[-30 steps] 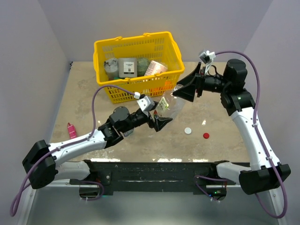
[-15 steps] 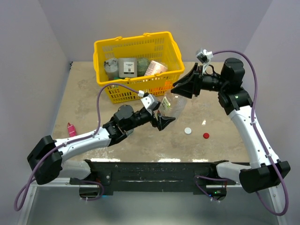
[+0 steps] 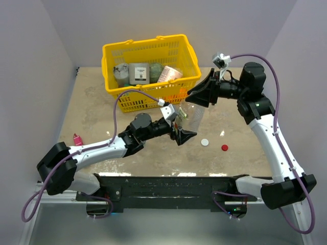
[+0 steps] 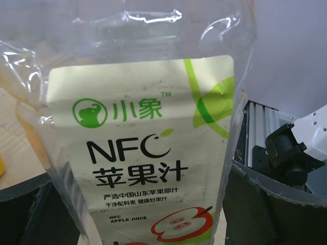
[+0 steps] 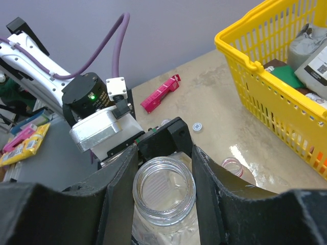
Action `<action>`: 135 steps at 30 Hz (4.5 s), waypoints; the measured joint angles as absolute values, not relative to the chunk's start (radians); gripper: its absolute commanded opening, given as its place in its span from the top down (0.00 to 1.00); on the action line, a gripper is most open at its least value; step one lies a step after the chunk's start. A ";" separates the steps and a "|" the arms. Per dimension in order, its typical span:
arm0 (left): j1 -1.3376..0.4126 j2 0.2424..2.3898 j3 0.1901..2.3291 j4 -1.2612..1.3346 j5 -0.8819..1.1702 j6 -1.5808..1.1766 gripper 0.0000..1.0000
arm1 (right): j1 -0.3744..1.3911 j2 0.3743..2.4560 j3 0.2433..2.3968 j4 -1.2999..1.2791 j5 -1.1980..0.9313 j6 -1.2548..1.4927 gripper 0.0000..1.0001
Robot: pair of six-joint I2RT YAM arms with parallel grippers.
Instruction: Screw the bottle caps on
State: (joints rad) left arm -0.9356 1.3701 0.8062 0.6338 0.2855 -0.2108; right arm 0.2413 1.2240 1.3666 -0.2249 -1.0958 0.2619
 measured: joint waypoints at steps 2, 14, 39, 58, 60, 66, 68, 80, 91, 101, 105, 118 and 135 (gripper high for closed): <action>-0.936 1.372 0.806 0.634 0.303 -0.216 0.00 | 0.241 1.224 1.369 -0.231 -1.097 0.262 1.00; -0.937 1.416 0.822 0.677 0.324 -0.228 0.05 | 0.241 1.232 1.419 -0.249 -1.122 0.277 1.00; -0.925 1.071 0.628 0.439 0.358 -0.101 1.00 | 0.041 1.343 1.924 -0.765 -0.938 -0.292 0.29; -0.722 0.905 0.764 0.249 0.353 -0.017 1.00 | 0.358 1.409 1.122 -1.111 -0.303 -1.589 0.35; -0.704 0.905 0.767 0.243 0.353 -0.025 1.00 | 0.365 1.429 1.095 -1.071 -0.285 -1.642 0.36; -0.680 0.905 0.780 0.234 0.356 -0.040 1.00 | 0.412 1.501 1.024 -1.007 -0.252 -1.747 0.36; -0.674 0.906 0.780 0.234 0.357 -0.043 1.00 | 0.424 1.524 1.022 -0.989 -0.251 -1.753 0.37; -0.661 0.920 0.780 0.230 0.364 -0.057 1.00 | 0.432 1.617 1.015 -0.932 -0.215 -1.783 0.42; -0.661 0.927 0.780 0.231 0.364 -0.062 1.00 | 0.432 1.616 0.964 -0.915 -0.192 -1.805 0.44; -0.661 0.932 0.779 0.240 0.367 -0.068 1.00 | 0.447 1.615 0.926 -0.862 -0.157 -1.808 0.48; -0.661 0.932 0.776 0.245 0.367 -0.069 1.00 | 0.451 1.615 0.923 -0.854 -0.147 -1.806 0.50; -0.661 0.935 0.770 0.249 0.371 -0.070 1.00 | 0.451 1.614 0.923 -0.830 -0.136 -1.779 0.54; -0.662 0.924 0.666 0.294 0.477 -0.008 1.00 | 0.451 1.369 1.240 -1.051 -0.262 -1.528 0.87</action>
